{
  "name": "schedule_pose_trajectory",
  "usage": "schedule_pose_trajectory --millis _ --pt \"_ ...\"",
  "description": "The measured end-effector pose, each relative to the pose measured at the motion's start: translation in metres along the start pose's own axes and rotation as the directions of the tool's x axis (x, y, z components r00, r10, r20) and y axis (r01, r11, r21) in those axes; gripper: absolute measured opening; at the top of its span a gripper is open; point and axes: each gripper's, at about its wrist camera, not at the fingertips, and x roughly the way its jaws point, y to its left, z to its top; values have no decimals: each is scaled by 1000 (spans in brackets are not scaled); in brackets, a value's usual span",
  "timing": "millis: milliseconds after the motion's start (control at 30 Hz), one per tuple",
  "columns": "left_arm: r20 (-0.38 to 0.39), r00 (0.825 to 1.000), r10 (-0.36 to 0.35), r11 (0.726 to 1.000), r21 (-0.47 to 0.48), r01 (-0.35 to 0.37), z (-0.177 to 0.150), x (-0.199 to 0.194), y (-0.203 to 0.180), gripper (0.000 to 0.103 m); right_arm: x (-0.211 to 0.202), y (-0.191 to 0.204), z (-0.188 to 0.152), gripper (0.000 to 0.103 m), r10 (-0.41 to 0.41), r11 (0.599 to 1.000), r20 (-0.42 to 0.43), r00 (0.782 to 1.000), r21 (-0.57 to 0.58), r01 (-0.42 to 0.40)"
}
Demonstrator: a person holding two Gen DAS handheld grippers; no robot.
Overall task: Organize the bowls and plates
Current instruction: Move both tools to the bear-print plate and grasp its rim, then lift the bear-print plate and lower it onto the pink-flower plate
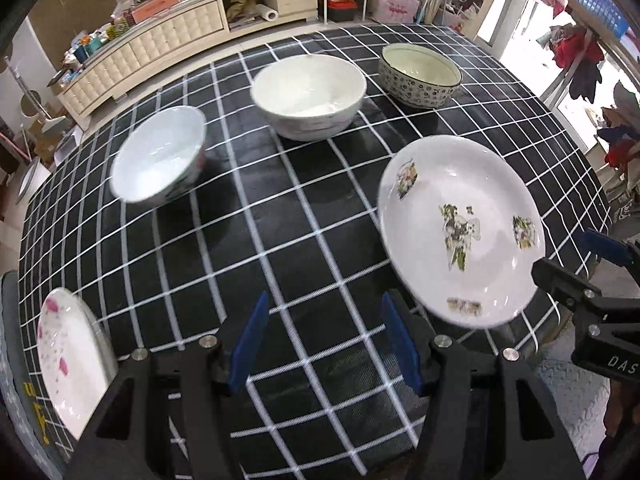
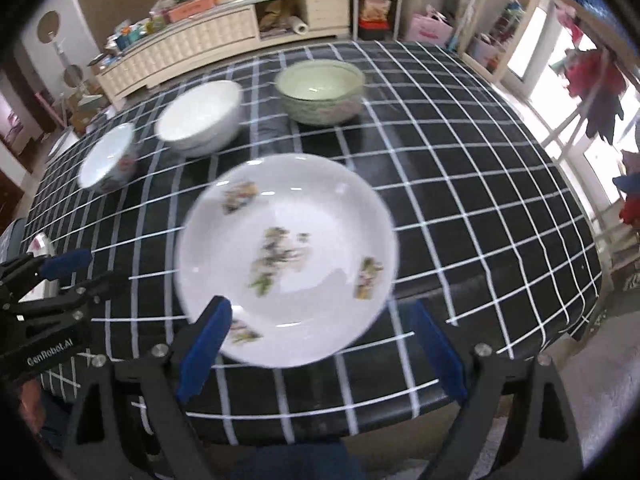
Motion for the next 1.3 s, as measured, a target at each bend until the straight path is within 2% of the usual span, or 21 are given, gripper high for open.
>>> schedule_pose_trajectory --millis 300,533,600,667,767,800,867,933,967,1067,1167,1300 --pt "-53 999 -8 999 38 10 24 47 -22 56 34 -22 9 93 -20 1000 -51 998 17 21" --pt "-66 998 -2 998 65 6 34 66 -32 56 49 -28 17 93 -10 1000 -56 998 27 11" --pt "-70 997 -10 998 65 14 36 70 -34 56 54 -31 18 85 -13 999 -63 998 29 15" --pt "-72 997 -19 998 63 23 38 73 -35 56 59 -36 19 61 -2 999 -83 997 47 6" --pt "-71 997 -36 997 66 41 39 77 -38 56 66 -40 18 46 22 998 -113 993 61 -15" --pt "-71 997 -39 997 68 43 39 78 -39 56 66 -40 17 45 30 998 -110 993 58 -24" --pt "-67 997 -33 996 78 38 41 78 -42 53 65 -36 18 33 35 998 -107 994 48 -30" --pt "-59 997 -45 993 107 52 41 76 -47 39 64 -32 18 31 20 999 -109 994 38 -15" --pt "-58 997 -51 991 118 57 40 75 -51 28 63 -31 17 31 20 999 -107 994 36 -16" --pt "-38 999 -6 987 163 12 39 74 -59 29 60 -31 14 28 28 999 -104 994 38 -24" --pt "-32 999 8 989 150 -3 39 74 -56 28 56 -31 12 24 64 997 -103 993 48 -59" --pt "-41 999 -8 992 126 13 35 69 -46 22 50 -20 9 23 46 999 -93 995 32 -43"
